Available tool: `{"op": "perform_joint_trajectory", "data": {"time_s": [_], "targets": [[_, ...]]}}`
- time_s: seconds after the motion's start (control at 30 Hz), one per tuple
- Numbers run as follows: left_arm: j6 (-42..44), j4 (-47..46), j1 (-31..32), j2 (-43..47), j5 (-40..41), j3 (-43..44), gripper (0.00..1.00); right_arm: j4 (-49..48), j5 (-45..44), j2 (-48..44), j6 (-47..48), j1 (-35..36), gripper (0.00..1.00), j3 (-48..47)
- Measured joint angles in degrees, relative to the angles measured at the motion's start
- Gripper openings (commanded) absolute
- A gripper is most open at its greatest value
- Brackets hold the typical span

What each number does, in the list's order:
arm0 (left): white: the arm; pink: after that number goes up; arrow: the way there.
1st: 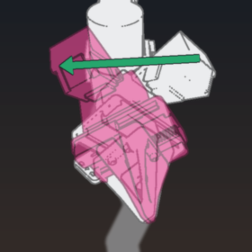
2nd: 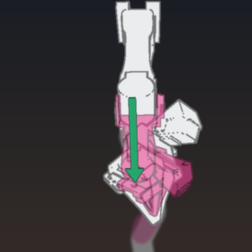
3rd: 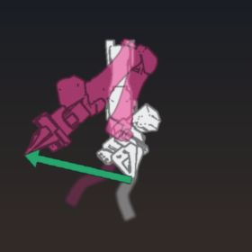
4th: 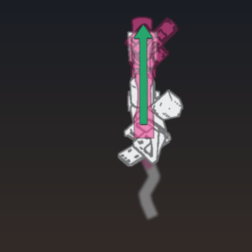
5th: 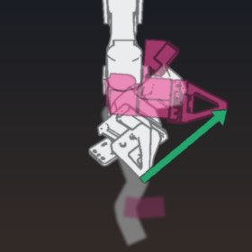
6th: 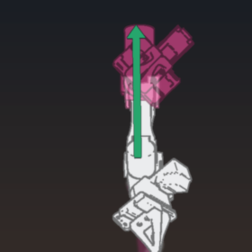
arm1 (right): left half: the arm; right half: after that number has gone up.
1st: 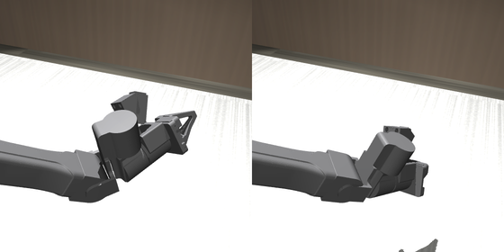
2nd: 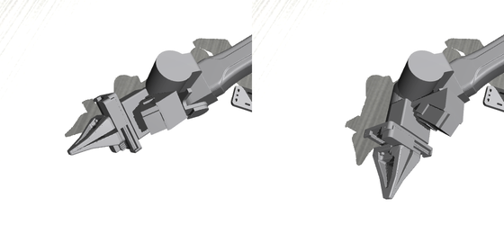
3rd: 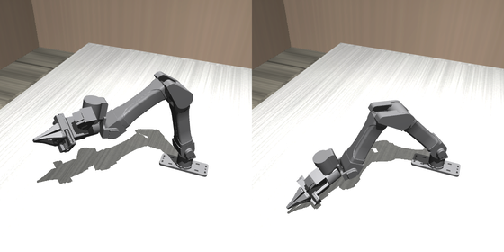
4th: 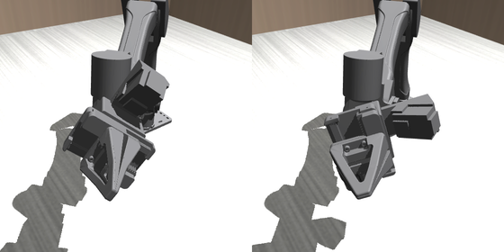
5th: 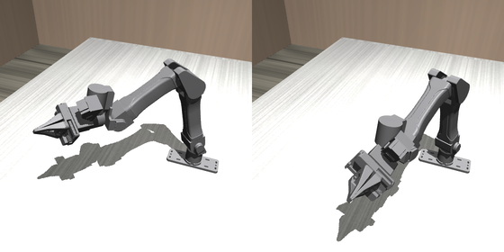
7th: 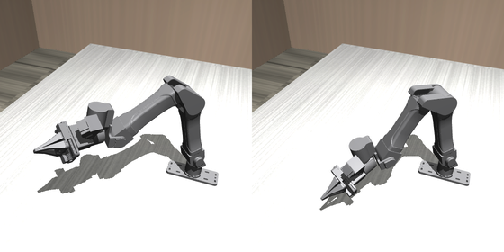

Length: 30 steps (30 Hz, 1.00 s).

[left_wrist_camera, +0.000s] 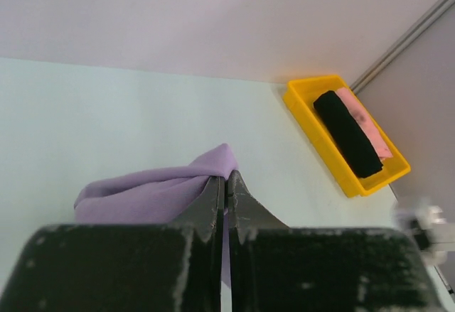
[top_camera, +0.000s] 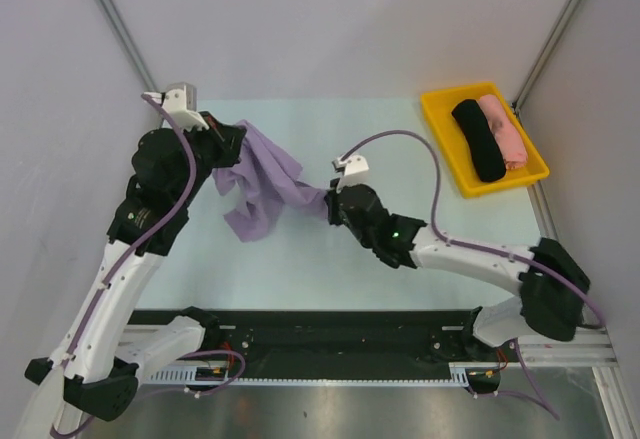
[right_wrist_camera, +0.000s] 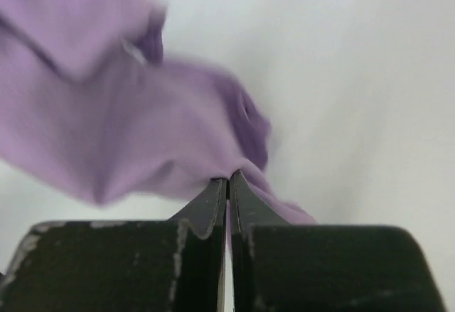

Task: Roll the t-shirts
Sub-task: Flatten out the T-shirt at the center of the board.

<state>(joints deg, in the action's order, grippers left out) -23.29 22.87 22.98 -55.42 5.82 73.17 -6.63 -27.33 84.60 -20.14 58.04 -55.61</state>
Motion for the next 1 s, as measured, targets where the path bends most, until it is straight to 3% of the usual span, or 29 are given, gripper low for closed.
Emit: {"op": "perform_joint_trajectory", "data": {"time_s": [0.27,0.43,0.63,0.83,1.0], "targets": [[3.6,0.7,0.3,0.3,-9.5,1.7,0.0,8.0,-7.1,-20.3,4.2,-1.2,0.0,-4.2],[5.0,2.5,1.6,1.4,-12.2,4.3,0.0,11.2,-9.8,-27.5,7.9,-1.8,0.0,-9.7],[5.4,4.8,1.7,4.7,-10.7,7.0,0.0,12.0,-11.2,-28.5,12.9,-2.7,0.0,-15.2],[6.7,3.8,1.7,4.2,-15.6,10.5,0.0,12.9,-11.0,-27.0,16.8,-8.1,0.0,-16.9],[8.4,2.8,1.8,6.1,-16.6,8.8,0.03,14.6,-8.5,-26.9,18.1,-10.4,0.0,-24.8]]}}
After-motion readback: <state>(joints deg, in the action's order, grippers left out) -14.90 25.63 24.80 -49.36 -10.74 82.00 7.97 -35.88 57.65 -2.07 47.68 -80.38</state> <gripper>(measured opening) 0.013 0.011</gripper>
